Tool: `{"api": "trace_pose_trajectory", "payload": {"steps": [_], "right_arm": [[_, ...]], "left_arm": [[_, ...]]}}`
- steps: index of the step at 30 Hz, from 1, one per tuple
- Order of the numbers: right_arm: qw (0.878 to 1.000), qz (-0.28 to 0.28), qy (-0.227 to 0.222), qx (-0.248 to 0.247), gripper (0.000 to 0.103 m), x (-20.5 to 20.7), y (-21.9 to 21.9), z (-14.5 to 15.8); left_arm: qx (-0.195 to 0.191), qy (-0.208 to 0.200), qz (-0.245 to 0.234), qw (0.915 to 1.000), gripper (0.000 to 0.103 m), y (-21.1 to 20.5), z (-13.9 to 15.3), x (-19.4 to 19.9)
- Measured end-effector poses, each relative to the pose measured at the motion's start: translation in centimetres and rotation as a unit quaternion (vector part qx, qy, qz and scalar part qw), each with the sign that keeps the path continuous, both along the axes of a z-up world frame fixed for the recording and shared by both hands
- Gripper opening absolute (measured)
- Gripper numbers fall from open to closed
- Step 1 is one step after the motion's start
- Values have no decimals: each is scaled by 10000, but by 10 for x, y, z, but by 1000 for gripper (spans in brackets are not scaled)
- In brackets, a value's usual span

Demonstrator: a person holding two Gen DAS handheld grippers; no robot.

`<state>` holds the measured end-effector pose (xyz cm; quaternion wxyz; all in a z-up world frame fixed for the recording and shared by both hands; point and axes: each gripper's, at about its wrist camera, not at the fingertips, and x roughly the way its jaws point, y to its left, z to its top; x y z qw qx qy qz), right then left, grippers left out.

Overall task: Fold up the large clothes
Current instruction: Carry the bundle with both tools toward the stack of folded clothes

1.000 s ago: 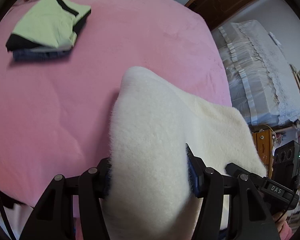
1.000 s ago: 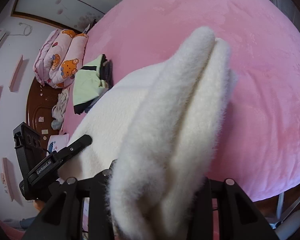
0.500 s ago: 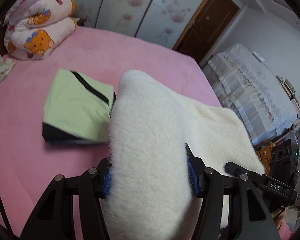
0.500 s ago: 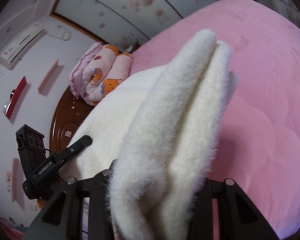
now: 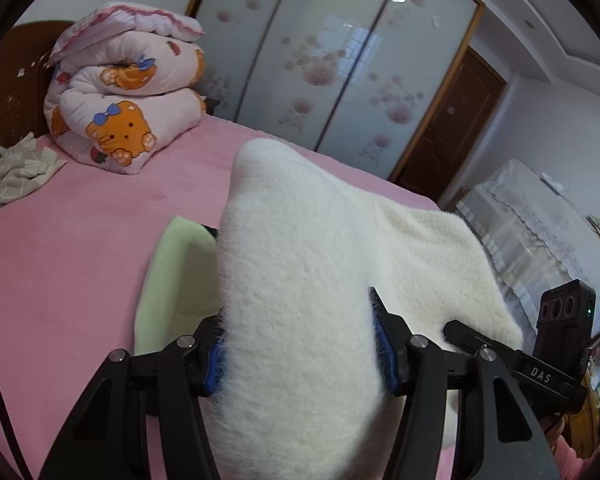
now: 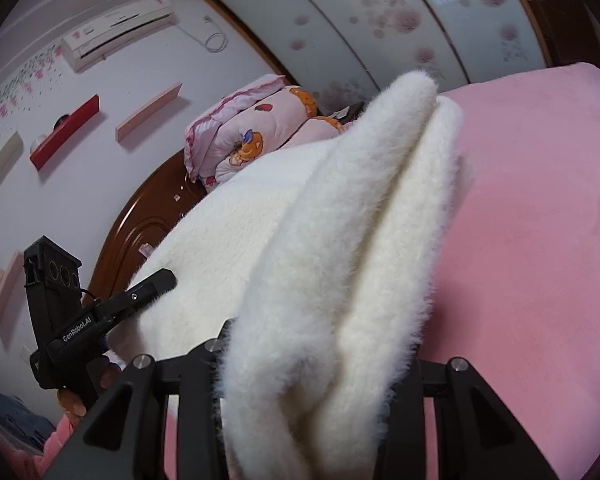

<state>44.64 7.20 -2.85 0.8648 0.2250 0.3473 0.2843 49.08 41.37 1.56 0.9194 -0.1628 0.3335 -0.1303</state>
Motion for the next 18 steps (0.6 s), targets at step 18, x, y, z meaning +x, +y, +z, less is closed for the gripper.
{"api": "trace_pose_trajectory", "payload": {"steps": [18], "right_arm": [[9989,175,236,371,38,104,43,-174]], "left_arm": [[469,-216,453,9976,59,27,-146,80]]}}
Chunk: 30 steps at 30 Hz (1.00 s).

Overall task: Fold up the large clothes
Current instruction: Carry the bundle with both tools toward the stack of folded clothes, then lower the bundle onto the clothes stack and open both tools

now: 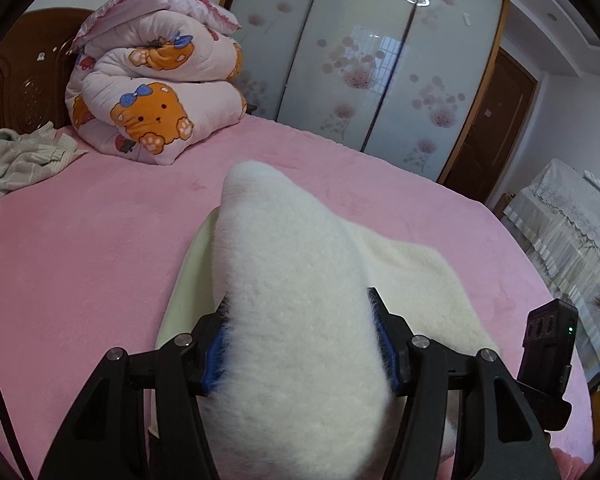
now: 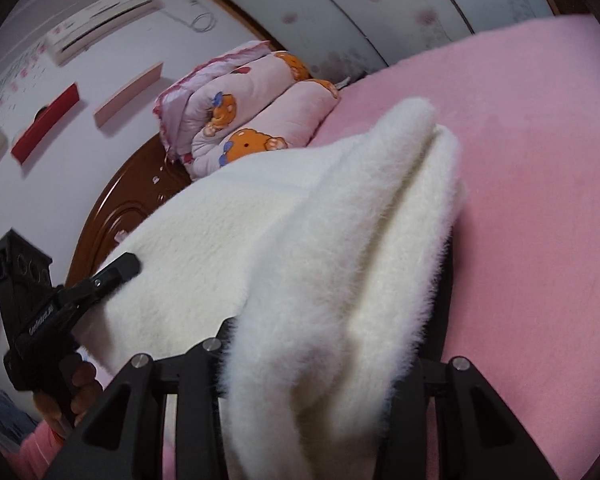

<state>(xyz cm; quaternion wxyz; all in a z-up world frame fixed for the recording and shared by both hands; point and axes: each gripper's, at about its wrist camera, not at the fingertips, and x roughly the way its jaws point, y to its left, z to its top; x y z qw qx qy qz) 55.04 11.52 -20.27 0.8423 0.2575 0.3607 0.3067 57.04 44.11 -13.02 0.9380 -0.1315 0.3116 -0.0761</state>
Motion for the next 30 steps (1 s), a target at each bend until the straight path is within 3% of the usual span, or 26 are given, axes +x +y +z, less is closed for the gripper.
{"api": "trace_pose_trajectory", "payload": {"steps": [7,19,22,25,27,30], "right_arm": [[9994,94,320,-137,43,11,8,-5],[9856,52,1473,-830,55,11,9,11],[9774,-243,1469,-1501,65,-4,7,28],[9677,-440,1371,-2072,72,-29,2,44],[9614,-493,1472,-2273,78,-52,-3,52],[9531,-470,1838,-2357,79,-90,-15,55]], "left_arm": [[-178,325,-21,9993,62,0,-1,0],[104,966,85,9952,62,-15,18,-18],[201,1056,225,9939,62,-19,29,-29],[310,1222,346,9914,71,-23,41,-46],[337,1361,457,9891,76,-25,45,-59],[79,1700,759,9825,78,-23,44,-88]]}}
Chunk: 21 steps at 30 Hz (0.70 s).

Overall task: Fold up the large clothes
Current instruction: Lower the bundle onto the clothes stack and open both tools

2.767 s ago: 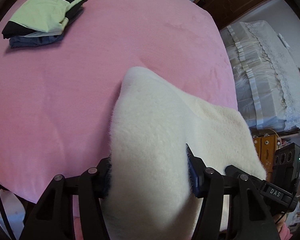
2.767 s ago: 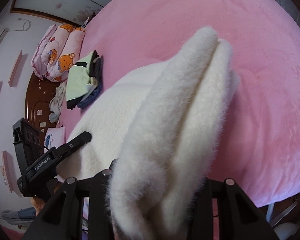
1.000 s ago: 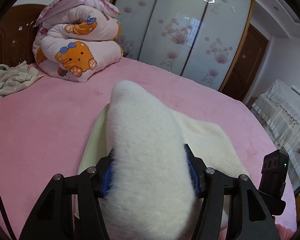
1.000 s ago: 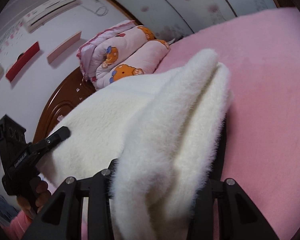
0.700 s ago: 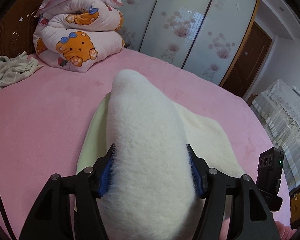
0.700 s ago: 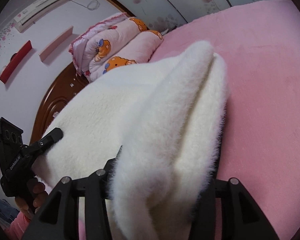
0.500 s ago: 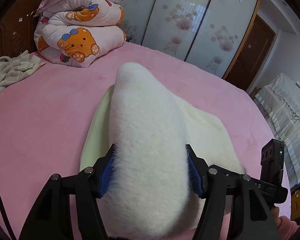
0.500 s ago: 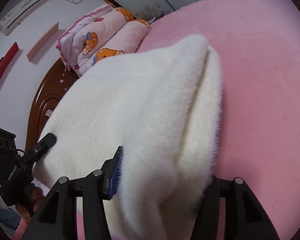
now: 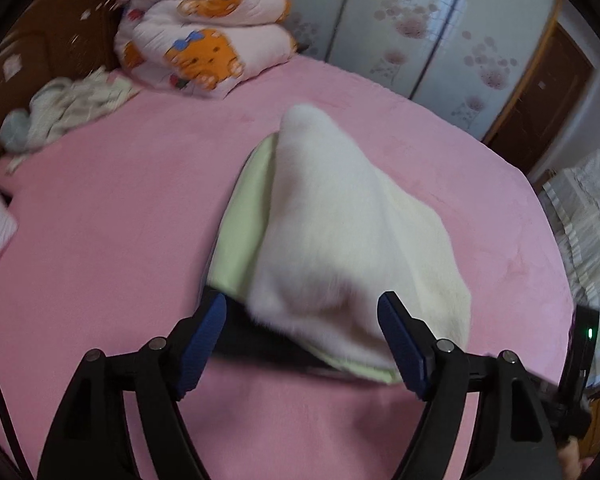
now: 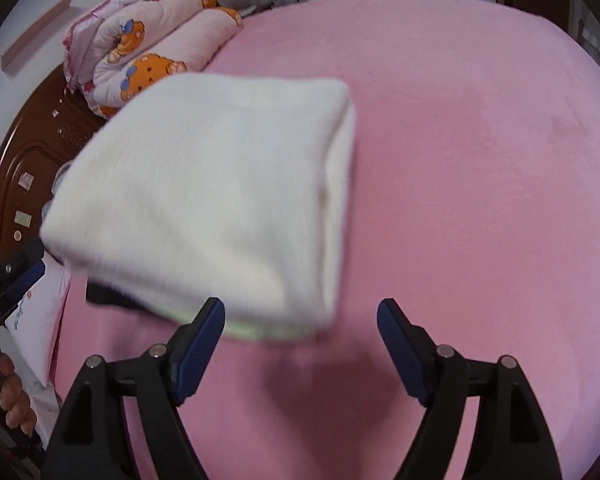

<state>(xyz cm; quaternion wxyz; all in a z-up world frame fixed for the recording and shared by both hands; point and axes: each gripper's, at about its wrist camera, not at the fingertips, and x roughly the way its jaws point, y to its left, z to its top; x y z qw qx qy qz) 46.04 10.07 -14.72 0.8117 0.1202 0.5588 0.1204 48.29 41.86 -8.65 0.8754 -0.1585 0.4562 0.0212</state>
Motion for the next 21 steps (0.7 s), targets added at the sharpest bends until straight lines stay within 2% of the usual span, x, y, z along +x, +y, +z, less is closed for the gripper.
{"api": "trace_pose_trajectory", "payload": {"steps": [4,10,16,21], "right_arm": [[9989,-117,404,-216,79,-66,-19,6],[9941,-499,871,-403,80,-177,-57,17],[9848,-1136,1180,-575,80,-275,-103,33],[9819,-1297,1146,-770,88,-340,-136,50]], "left_arm": [[-176,542,531,9970,79,5,-9,-46],[-68,803,1006,9917,79,13,-11,-135],[415,1118,654,9907,79,-7,0,-211],[408,1038,232,9935,79,-55,30,-260]]}}
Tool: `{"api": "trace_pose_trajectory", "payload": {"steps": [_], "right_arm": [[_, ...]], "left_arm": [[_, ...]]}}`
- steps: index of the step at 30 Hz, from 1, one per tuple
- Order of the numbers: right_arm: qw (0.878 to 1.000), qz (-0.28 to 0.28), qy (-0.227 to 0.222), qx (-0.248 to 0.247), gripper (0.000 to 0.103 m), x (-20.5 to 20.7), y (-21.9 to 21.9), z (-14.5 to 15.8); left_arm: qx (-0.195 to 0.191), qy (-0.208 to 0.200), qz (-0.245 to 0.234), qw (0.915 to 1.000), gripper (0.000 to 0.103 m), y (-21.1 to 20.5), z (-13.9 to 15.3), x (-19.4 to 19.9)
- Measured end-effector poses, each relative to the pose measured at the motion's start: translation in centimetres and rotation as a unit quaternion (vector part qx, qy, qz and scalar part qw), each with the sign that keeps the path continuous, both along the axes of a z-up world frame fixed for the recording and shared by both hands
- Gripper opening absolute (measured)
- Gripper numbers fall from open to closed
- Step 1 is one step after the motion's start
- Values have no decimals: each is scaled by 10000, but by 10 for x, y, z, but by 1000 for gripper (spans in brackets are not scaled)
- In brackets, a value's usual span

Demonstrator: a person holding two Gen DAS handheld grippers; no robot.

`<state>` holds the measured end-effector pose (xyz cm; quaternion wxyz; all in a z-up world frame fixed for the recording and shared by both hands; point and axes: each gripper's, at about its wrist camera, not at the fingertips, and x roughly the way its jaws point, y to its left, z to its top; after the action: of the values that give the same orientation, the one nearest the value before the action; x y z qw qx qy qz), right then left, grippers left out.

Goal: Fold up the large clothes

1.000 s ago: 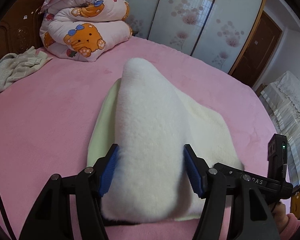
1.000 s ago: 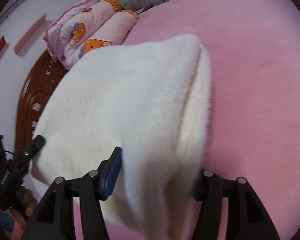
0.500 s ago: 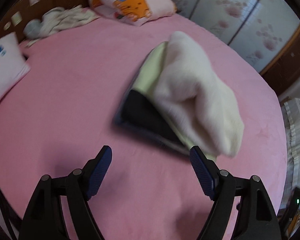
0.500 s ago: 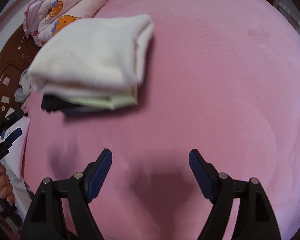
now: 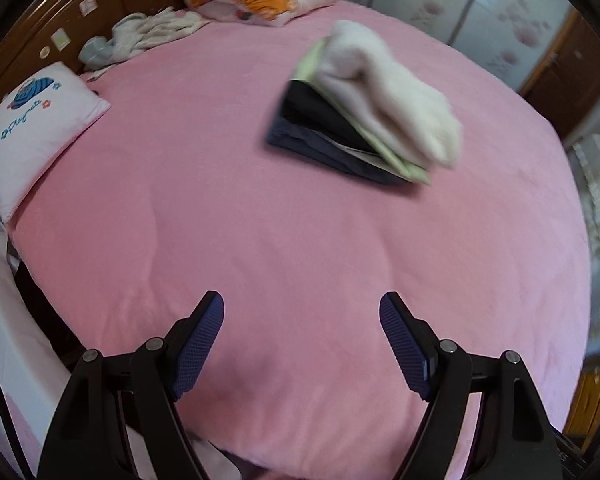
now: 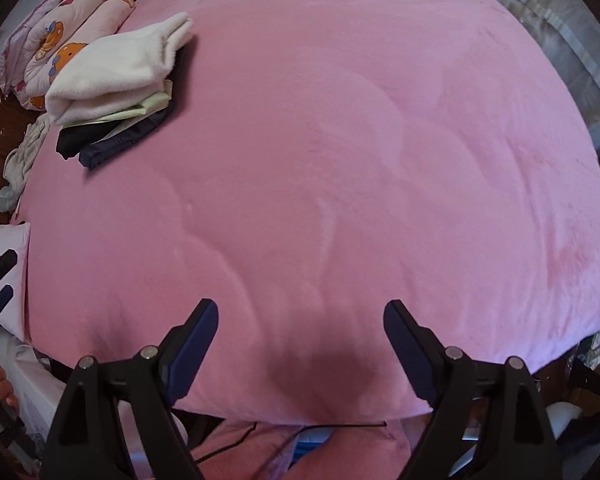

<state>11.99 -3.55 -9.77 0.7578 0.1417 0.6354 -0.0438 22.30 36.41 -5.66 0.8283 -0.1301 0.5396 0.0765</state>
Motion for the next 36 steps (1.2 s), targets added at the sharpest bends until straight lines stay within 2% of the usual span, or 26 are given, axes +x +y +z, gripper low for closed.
{"api": "trace_pose_trajectory", "payload": {"steps": [3,4,7,12,16,19,21,27,32,36], "right_arm": [[9999,-66,-118,91,89,-21,-19,11],[9997,-28,-239,108,89,-31,-28,17],[9985,212,-492,94,90,-48,-46,30],[9961,483,-727,-81,90,-96,-87,56],[9959,490,-701,-293,91,-129,-114,67],[9962,408,-750,-142,91,-151,-131,75],[9955,417,-845,-102,91,-161,-136,78],[9942,582,-851,-319,91,-170,-141,81],[9932,501,-1008,-307,92,-173,-146,88],[9915,506,-1134,-378,101,-174,-147,94]], "left_arm": [[-40,-235,-214,9995,82,-36,22,-32],[-75,-272,-277,9992,86,-50,28,-44],[-208,-380,-309,9986,86,-87,39,-76],[-488,-287,-482,9972,86,-151,55,-130],[-252,-366,-739,9963,87,-196,70,-163],[-82,-476,-901,9948,96,-223,79,-185],[11,-569,-1020,9932,96,-238,81,-199],[236,-281,-1473,9884,96,-273,73,-210],[323,-334,-1576,9864,97,-287,68,-213],[216,-274,-1639,9859,97,-294,65,-216]]}}
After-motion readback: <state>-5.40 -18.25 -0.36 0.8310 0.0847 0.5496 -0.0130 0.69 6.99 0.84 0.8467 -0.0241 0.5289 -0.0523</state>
